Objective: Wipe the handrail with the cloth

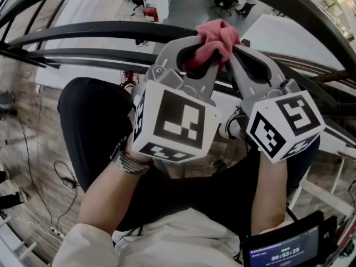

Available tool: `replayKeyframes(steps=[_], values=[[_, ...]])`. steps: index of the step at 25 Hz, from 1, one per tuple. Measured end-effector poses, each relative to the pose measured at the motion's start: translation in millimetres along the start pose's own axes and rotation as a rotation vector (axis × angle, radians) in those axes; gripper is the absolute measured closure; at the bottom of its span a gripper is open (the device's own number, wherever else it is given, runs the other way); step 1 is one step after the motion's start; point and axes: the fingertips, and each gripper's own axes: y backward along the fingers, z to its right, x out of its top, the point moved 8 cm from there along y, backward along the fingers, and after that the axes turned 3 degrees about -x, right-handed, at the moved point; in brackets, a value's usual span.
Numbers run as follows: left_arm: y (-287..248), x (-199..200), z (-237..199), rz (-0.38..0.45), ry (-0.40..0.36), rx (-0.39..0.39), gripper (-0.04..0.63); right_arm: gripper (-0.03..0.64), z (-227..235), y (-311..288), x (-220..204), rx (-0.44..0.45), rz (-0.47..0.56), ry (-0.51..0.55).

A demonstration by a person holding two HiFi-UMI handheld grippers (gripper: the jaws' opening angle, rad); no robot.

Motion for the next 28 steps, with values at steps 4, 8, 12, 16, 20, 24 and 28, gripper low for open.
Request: replayKeyframes(steps=[4, 8, 12, 16, 20, 24, 28], values=[[-1, -1, 3, -0.001, 0.012, 0.001, 0.563, 0.615, 2, 3, -1, -0.003, 0.003, 0.0], [-4, 5, 4, 0.006, -0.021, -0.013, 0.563, 0.615, 4, 5, -2, -0.011, 0.003, 0.002], [-6, 3, 5, 0.006, -0.006, -0.014, 0.563, 0.615, 6, 5, -2, -0.017, 0.006, -0.002], [-7, 5, 5, 0.013, -0.024, -0.024, 0.563, 0.615, 7, 7, -3, -0.022, 0.008, -0.004], [-9, 7, 8, 0.014, -0.026, -0.028, 0.563, 0.615, 10, 9, -4, -0.029, 0.009, -0.008], [-12, 8, 10, 0.016, -0.03, -0.035, 0.563, 0.615, 13, 11, -5, -0.036, 0.013, -0.015], [-14, 10, 13, 0.019, -0.034, -0.041, 0.563, 0.615, 15, 14, -6, -0.044, 0.016, -0.02]])
